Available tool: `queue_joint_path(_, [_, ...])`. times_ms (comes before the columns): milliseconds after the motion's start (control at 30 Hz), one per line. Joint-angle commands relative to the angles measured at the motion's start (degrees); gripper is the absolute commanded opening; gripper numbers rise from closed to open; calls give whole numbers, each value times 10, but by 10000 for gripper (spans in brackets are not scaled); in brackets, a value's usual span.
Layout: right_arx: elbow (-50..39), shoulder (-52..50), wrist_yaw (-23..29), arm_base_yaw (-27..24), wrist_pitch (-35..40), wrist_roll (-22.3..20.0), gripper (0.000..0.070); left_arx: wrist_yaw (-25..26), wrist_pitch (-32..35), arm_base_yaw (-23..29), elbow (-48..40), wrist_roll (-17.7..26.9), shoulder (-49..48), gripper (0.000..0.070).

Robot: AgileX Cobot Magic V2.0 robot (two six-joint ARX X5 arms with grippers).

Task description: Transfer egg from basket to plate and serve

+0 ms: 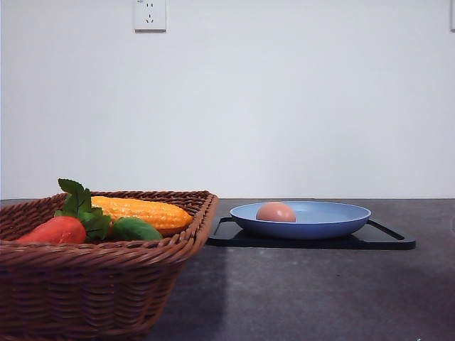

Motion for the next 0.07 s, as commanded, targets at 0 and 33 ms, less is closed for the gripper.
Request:
queue_joint_path(0, [-4, -2, 1, 1, -1, 6, 0, 2, -3, 1, -16, -2, -1, 0])
queue_joint_path(33, [-4, -2, 1, 1, -1, 6, 0, 2, -3, 1, -16, -2, -1, 0])
